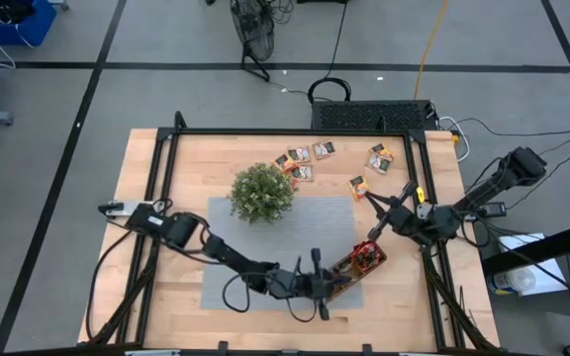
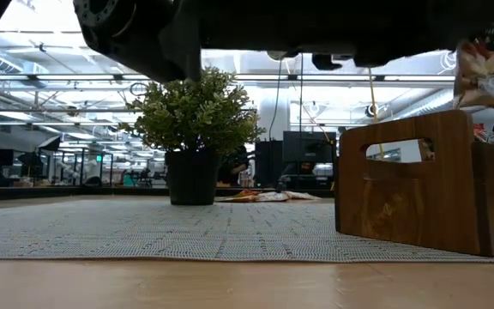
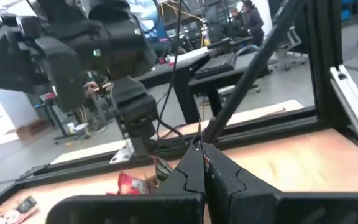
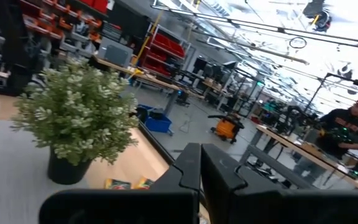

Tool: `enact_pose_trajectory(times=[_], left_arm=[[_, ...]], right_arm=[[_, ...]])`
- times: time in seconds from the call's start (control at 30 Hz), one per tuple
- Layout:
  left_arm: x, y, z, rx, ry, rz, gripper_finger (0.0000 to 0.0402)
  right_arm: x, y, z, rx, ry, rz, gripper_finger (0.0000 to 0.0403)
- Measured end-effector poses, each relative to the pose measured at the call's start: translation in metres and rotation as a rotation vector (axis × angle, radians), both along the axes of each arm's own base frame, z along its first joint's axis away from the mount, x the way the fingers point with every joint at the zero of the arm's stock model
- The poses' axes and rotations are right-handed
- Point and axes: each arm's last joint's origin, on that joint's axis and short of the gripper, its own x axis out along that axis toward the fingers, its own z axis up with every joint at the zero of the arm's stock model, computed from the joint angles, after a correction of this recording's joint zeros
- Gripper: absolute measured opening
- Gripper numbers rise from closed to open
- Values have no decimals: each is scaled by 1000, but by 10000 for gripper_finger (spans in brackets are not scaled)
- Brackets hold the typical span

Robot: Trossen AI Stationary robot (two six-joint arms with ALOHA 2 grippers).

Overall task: Pick & Place Tea
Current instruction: Put the apple tea sachet into the brown organizer

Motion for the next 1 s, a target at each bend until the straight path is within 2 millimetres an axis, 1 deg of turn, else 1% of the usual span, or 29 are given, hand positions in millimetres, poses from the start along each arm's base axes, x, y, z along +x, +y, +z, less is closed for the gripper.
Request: enact_pose_trajectory(times=[0.13,0.47,1.0], left_arm=[[0,1,-6,10,20,23,0],[4,9,-6,17,21,44,0],[4,9,-14,5,91,41,0]], right_arm=[[-1,3,0,22,-15,26,0],[-3,7,0,22,-15,51,0],[-3,7,0,21,-14,51,0]])
